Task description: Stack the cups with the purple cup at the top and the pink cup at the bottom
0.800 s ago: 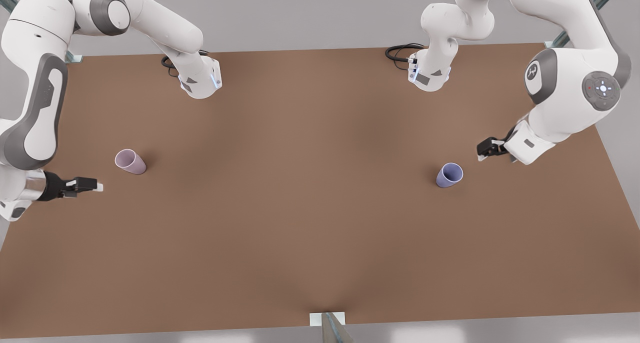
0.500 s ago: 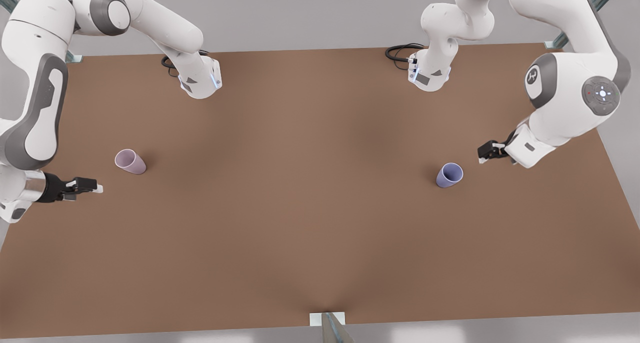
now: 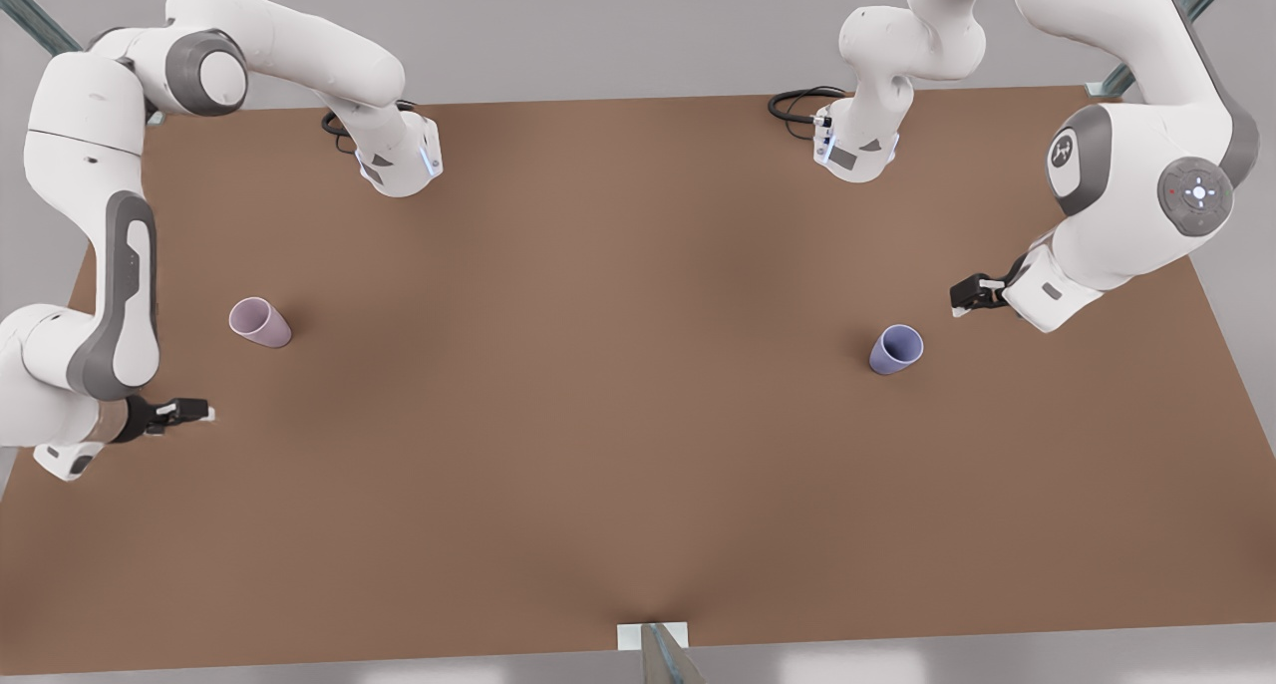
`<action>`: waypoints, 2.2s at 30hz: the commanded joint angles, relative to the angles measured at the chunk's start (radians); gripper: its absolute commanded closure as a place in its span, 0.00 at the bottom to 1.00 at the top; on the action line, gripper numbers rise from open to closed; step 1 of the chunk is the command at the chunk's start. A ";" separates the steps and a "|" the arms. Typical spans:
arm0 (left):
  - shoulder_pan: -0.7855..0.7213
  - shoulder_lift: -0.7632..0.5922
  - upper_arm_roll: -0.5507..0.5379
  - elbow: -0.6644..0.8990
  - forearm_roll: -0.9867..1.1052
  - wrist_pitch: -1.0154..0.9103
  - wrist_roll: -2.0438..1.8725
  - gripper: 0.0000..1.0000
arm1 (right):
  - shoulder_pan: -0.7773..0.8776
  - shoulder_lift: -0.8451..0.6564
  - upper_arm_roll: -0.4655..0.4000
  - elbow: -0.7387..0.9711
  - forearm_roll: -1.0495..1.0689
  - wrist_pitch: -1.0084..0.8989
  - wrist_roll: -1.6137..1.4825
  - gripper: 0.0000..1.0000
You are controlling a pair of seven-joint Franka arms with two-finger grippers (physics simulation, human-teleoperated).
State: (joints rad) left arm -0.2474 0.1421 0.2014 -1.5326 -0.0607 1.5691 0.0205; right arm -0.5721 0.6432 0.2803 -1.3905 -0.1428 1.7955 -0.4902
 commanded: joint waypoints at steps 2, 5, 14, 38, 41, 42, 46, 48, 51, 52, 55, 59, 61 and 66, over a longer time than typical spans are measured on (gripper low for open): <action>0.000 0.002 0.001 0.000 0.001 -0.007 0.006 0.00 | -0.044 0.024 -0.001 -0.027 -0.018 0.080 -0.180 0.00; 0.000 -0.003 0.000 0.002 0.001 -0.008 0.006 0.00 | -0.071 0.065 -0.003 -0.030 -0.017 0.123 -0.199 0.00; 0.000 0.007 0.000 0.002 -0.001 -0.006 0.004 0.00 | -0.057 0.070 0.005 -0.028 -0.017 0.145 -0.197 0.00; 0.002 0.004 0.001 0.005 0.002 -0.006 0.007 0.00 | -0.230 -0.436 0.043 -0.831 -0.008 0.501 -0.191 0.00; 0.002 0.001 0.001 0.005 0.009 -0.006 0.007 0.00 | -0.252 -0.398 0.043 -0.860 -0.009 0.585 -0.217 0.00; 0.002 0.001 0.001 0.005 0.010 -0.006 0.006 0.00 | -0.252 -0.387 0.043 -0.869 -0.009 0.604 -0.215 0.00; 0.007 0.005 0.001 0.000 0.010 -0.008 0.006 0.00 | -0.246 -0.355 0.042 -0.866 -0.009 0.627 -0.215 0.57; 0.007 0.005 0.001 -0.001 0.010 -0.020 0.004 0.00 | -0.244 -0.320 0.043 -0.857 -0.015 0.643 -0.217 0.61; 0.007 0.002 0.001 0.002 0.010 -0.018 0.003 0.00 | -0.239 -0.320 0.045 -0.855 -0.015 0.643 -0.215 0.66; 0.007 -0.001 0.001 0.002 0.010 -0.020 -0.002 0.00 | -0.241 -0.313 0.045 -0.855 -0.015 0.643 -0.215 0.67; 0.007 -0.003 0.000 0.006 0.009 -0.020 -0.002 0.00 | -0.239 -0.315 0.045 -0.854 -0.015 0.642 -0.205 0.79; 0.007 -0.001 0.001 0.008 0.010 -0.017 0.006 0.00 | -0.235 -0.324 0.056 -0.831 -0.012 0.607 -0.199 0.79; 0.007 -0.001 0.001 0.008 0.010 -0.017 0.006 0.00 | -0.233 -0.324 0.178 -0.697 -0.009 0.418 -0.073 0.79; 0.007 -0.004 0.001 0.008 0.010 -0.021 0.001 0.00 | -0.114 -0.324 0.410 -0.549 -0.018 0.225 0.382 0.79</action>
State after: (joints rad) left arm -0.2409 0.1392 0.2019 -1.5252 -0.0512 1.5500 0.0237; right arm -0.7092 0.3193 0.6728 -1.9577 -0.1542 2.1884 -0.5752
